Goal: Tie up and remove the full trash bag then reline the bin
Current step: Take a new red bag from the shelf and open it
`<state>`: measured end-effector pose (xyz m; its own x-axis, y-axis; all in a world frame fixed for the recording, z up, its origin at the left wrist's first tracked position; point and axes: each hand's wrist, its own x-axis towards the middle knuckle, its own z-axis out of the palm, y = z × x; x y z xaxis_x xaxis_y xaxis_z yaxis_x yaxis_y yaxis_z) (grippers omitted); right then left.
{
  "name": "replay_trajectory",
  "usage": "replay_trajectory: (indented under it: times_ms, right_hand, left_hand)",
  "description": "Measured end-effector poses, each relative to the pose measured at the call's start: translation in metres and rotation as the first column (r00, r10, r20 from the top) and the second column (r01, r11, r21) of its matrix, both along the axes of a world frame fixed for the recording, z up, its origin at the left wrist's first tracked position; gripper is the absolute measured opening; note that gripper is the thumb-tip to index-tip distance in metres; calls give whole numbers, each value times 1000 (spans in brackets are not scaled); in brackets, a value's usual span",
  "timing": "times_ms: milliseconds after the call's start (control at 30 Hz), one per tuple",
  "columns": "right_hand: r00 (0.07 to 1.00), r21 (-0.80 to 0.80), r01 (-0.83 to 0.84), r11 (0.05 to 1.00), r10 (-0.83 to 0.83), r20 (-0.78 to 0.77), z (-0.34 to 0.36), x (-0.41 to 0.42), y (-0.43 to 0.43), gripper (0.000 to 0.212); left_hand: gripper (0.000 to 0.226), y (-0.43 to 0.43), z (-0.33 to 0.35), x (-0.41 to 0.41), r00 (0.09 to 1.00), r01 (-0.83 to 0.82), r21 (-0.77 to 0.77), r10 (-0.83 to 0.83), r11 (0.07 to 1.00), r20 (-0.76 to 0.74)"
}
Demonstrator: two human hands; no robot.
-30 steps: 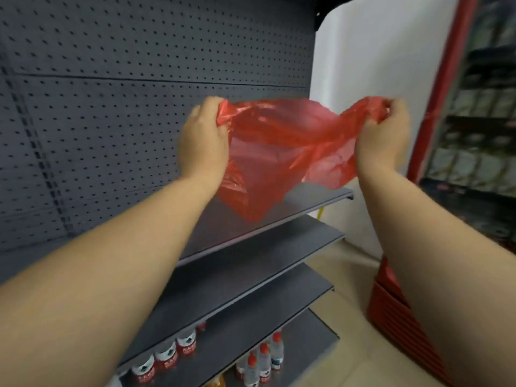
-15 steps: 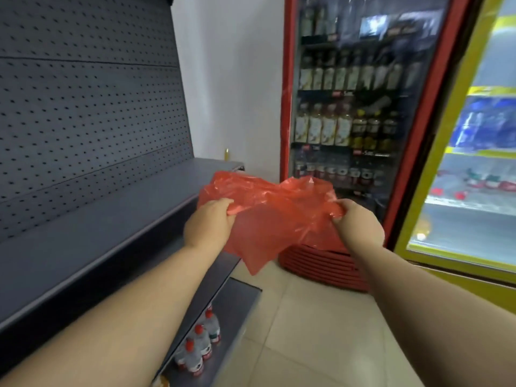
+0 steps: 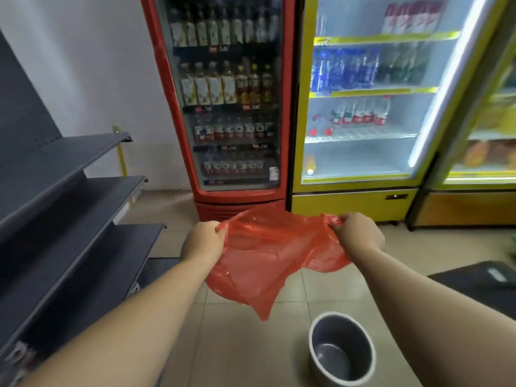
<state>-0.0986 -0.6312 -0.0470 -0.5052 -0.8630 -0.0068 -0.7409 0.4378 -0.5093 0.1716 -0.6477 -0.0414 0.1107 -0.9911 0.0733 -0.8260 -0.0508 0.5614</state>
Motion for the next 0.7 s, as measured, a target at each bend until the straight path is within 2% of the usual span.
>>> replay_trajectory:
  times_ms: [167, 300, 533, 700]
  right_hand:
    - [994, 51, 104, 993, -102, -29, -22, -65, 40, 28]
    - [991, 84, 116, 990, -111, -69, -32, -115, 54, 26]
    - [998, 109, 42, 993, -37, -49, -43, -176, 53, 27]
    - [992, 107, -110, 988, 103, 72, -58, -183, 29, 28]
  left_hand:
    - [39, 11, -27, -73, 991, 132, 63, -133, 989, 5]
    - [44, 15, -35, -132, 989, 147, 81, -148, 986, -5]
    - [40, 15, -46, -208, 997, 73, 76, -72, 994, -23]
    - [32, 14, -71, -239, 993, 5, 92, 6, 996, -119]
